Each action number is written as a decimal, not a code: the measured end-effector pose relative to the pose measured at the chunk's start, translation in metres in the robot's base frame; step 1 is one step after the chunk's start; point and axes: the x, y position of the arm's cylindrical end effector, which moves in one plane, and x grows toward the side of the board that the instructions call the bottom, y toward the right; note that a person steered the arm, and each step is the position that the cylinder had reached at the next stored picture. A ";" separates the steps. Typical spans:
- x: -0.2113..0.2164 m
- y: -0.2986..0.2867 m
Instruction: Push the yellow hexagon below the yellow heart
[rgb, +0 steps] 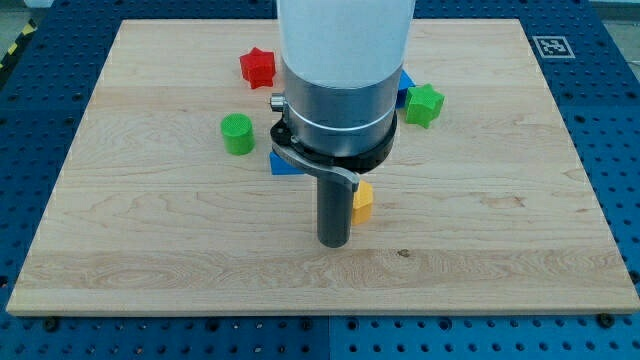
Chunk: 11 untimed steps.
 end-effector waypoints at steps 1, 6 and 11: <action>-0.005 0.003; -0.051 0.037; -0.143 -0.001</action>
